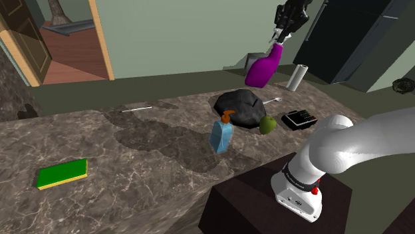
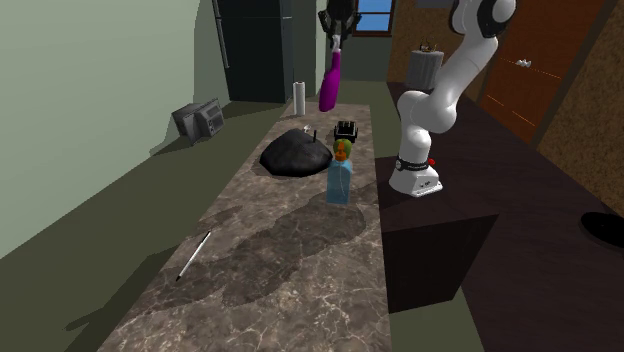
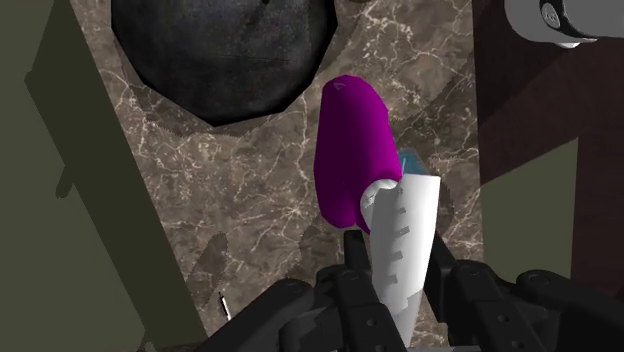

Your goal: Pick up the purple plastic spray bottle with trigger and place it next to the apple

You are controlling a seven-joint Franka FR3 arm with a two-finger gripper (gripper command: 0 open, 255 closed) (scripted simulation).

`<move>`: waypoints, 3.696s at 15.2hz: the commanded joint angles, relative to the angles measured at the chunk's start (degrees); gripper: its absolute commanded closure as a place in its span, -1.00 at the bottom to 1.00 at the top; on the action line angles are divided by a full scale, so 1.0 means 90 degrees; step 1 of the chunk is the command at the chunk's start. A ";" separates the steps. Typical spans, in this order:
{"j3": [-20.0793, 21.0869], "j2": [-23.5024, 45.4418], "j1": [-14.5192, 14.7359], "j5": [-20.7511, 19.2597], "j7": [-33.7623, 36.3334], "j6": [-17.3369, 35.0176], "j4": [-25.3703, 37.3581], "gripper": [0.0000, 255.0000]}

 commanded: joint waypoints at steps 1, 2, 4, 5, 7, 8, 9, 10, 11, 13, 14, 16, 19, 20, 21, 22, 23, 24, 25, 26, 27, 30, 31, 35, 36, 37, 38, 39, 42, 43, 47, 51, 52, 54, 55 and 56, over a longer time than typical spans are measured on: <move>0.0013 -0.0103 -0.0013 -0.0009 0.0009 0.0163 -0.0263 1.00; 0.0012 -0.0146 -0.0020 -0.0017 0.0006 0.0241 -0.0384 1.00; 0.0009 -0.0230 -0.0033 -0.0031 -0.0001 0.0396 -0.0623 1.00; 0.0007 -0.0270 -0.0040 -0.0038 -0.0004 0.0473 -0.0740 1.00; 0.0003 -0.0347 -0.0054 -0.0052 -0.0011 0.0626 -0.0971 1.00; 0.0000 -0.0384 -0.0061 -0.0060 -0.0015 0.0703 -0.1084 1.00; -0.0003 -0.0420 -0.0068 -0.0067 -0.0019 0.0780 -0.1196 1.00; -0.0007 -0.0454 -0.0074 -0.0074 -0.0023 0.0856 -0.1307 1.00; -0.0011 -0.0487 -0.0081 -0.0081 -0.0027 0.0933 -0.1417 1.00; -0.0019 -0.0551 -0.0094 -0.0095 -0.0035 0.1086 -0.1634 1.00; -0.0024 -0.0581 -0.0100 -0.0103 -0.0040 0.1162 -0.1740 1.00; -0.0034 -0.0637 -0.0113 -0.0117 -0.0049 0.1315 -0.1951 1.00; -0.0051 -0.0713 -0.0132 -0.0139 -0.0063 0.1546 -0.2258 1.00; -0.0057 -0.0737 -0.0139 -0.0146 -0.0068 0.1624 -0.2359 1.00; -0.0063 -0.0758 -0.0145 -0.0154 -0.0073 0.1701 -0.2458 1.00; -0.0070 -0.0779 -0.0151 -0.0161 -0.0078 0.1779 -0.2557 1.00; -0.0077 -0.0798 -0.0157 -0.0169 -0.0084 0.1857 -0.2655 1.00; -0.0084 -0.0816 -0.0164 -0.0176 -0.0089 0.1935 -0.2751 1.00; -0.0092 -0.0833 -0.0170 -0.0184 -0.0094 0.2014 -0.2847 1.00; -0.0100 -0.0849 -0.0176 -0.0192 -0.0100 0.2093 -0.2942 1.00; -0.0108 -0.0863 -0.0182 -0.0200 -0.0106 0.2172 -0.3036 1.00; -0.0134 -0.0898 -0.0199 -0.0223 -0.0123 0.2413 -0.3312 1.00; -0.0143 -0.0907 -0.0205 -0.0231 -0.0130 0.2494 -0.3403 1.00; -0.0183 -0.0927 -0.0228 -0.0263 -0.0156 0.2824 -0.3755 1.00; -0.0193 -0.0929 -0.0233 -0.0272 -0.0162 0.2908 -0.3840 1.00; -0.0204 -0.0928 -0.0238 -0.0280 -0.0169 0.2993 -0.3925 1.00; -0.0215 -0.0926 -0.0244 -0.0288 -0.0176 0.3078 -0.4009 1.00; -0.0227 -0.0923 -0.0249 -0.0296 -0.0183 0.3164 -0.4092 1.00; -0.0263 -0.0901 -0.0263 -0.0321 -0.0206 0.3427 -0.4335 1.00; -0.0275 -0.0890 -0.0268 -0.0330 -0.0214 0.3516 -0.4414 1.00; -0.0329 -0.0827 -0.0285 -0.0363 -0.0247 0.3883 -0.4719 1.00; -0.0388 -0.0730 -0.0297 -0.0396 -0.0283 0.4266 -0.5008 1.00; -0.0400 -0.0707 -0.0299 -0.0402 -0.0290 0.4344 -0.5063 1.00; -0.0400 -0.0707 -0.0299 -0.0402 -0.0290 0.4344 -0.5063 1.00; -0.0400 -0.0707 -0.0299 -0.0402 -0.0290 0.4344 -0.5063 1.00; -0.0400 -0.0707 -0.0299 -0.0402 -0.0290 0.4344 -0.5063 1.00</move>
